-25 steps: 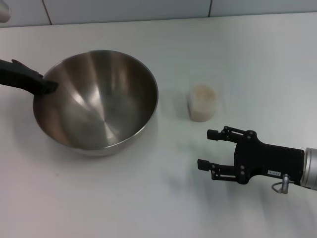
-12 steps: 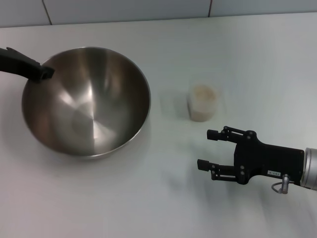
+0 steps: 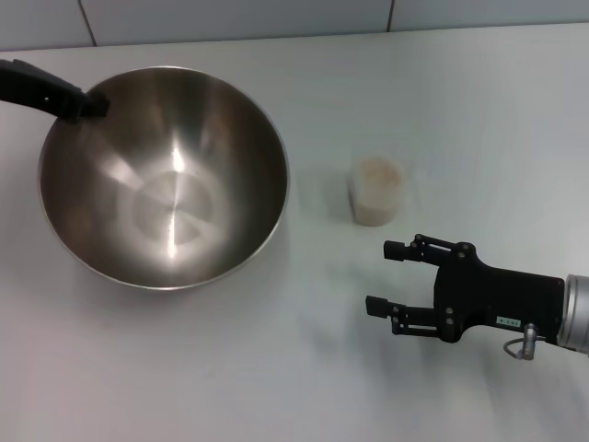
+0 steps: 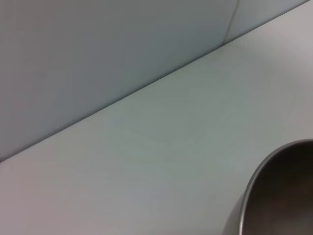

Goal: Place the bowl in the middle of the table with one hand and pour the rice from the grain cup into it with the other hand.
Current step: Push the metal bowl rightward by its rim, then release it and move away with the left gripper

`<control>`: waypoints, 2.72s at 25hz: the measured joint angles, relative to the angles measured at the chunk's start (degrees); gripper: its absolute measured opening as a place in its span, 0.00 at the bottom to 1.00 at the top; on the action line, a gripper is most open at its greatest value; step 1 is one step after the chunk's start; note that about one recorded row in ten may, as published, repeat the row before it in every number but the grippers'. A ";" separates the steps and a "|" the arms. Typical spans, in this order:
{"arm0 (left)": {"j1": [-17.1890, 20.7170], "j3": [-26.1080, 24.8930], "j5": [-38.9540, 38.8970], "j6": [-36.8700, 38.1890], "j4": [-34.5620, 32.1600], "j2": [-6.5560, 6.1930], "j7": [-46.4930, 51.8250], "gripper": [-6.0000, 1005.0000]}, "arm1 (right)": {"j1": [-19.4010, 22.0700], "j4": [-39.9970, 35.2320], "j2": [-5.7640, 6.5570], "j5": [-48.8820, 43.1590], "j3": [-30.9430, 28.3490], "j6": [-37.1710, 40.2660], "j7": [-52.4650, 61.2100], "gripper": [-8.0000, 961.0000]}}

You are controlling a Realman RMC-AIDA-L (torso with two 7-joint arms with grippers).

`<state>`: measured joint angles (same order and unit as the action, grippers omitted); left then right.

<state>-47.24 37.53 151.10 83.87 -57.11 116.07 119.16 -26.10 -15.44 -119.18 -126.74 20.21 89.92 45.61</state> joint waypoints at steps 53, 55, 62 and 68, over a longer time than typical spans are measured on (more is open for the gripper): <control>-8.57 6.42 1.86 -8.70 15.10 2.09 -0.14 0.04 | 0.44 0.02 0.00 0.01 0.00 -0.09 0.00 0.83; -8.55 6.44 1.74 -8.91 15.36 2.13 -0.44 0.04 | 0.44 0.10 0.00 0.01 0.00 -0.09 0.00 0.83; -7.79 11.60 1.40 -12.99 15.55 2.53 -0.53 0.09 | 0.48 0.16 0.00 0.01 -0.28 -0.14 0.00 0.83; -7.64 13.41 1.38 -14.33 15.09 2.57 -0.08 0.27 | 0.51 0.16 0.00 0.01 -0.44 -0.17 0.00 0.83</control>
<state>-54.88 50.93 152.49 69.54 -42.02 118.64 119.08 -25.59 -15.29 -119.18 -126.73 19.77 89.75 45.61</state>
